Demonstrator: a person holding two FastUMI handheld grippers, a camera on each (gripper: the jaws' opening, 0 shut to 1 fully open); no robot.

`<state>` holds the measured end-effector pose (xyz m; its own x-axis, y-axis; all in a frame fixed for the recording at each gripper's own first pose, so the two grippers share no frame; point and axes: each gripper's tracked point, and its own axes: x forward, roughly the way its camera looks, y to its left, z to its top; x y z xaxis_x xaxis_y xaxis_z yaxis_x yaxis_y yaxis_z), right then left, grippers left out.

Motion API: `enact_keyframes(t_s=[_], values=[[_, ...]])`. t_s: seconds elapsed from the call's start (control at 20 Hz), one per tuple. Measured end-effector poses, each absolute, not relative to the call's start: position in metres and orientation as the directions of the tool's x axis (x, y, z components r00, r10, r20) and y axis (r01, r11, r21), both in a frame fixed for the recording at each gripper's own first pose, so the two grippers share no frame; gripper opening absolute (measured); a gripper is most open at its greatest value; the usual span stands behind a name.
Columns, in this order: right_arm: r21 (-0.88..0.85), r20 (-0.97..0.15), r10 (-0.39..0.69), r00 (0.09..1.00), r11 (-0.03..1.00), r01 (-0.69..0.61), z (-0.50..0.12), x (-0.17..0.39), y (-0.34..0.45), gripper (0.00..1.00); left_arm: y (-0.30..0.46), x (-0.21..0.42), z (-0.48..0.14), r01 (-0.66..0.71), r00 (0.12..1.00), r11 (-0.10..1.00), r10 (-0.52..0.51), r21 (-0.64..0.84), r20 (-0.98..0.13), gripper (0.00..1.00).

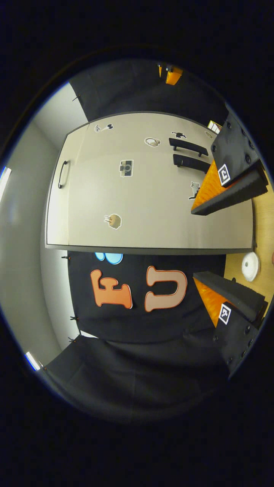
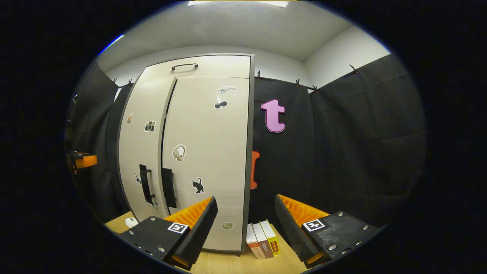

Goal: Grab one shoe with the right hand and put it into the shoe cabinet, grab the other shoe with the left hand and put it into the shoe cabinet; then close the right door with the right hand and the left door with the left hand.

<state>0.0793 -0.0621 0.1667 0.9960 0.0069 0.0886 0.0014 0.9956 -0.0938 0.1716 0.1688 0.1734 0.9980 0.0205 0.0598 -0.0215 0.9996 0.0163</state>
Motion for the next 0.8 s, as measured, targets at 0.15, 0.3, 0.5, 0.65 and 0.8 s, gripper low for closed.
enact_keyframes(t_s=[0.15,0.3,0.5,0.65,0.8], values=[[-0.091,0.101,0.013,0.995,0.996,-0.004,0.173,0.069,-0.063,0.93,0.187,0.143,0.177,-0.036,0.998,0.999,0.036,-0.012,0.051,0.94],[-0.101,0.108,0.008,0.994,0.995,0.003,0.176,0.06,-0.064,0.94,0.206,0.126,0.177,-0.057,0.997,0.998,0.059,-0.027,0.05,0.96],[-0.103,0.117,0.008,0.993,0.995,0.004,0.179,0.049,-0.063,0.93,0.222,0.112,0.174,-0.092,0.994,0.995,0.093,-0.024,0.056,0.96],[-0.107,0.121,0.007,0.993,0.994,0.006,0.179,0.041,-0.062,0.93,0.226,0.105,0.17,-0.096,0.994,0.995,0.097,-0.035,0.053,0.96],[-0.101,0.124,0.004,0.992,0.995,0.009,0.179,0.036,-0.06,0.93,0.227,0.099,0.169,-0.092,0.994,0.995,0.094,-0.042,0.051,0.96]])
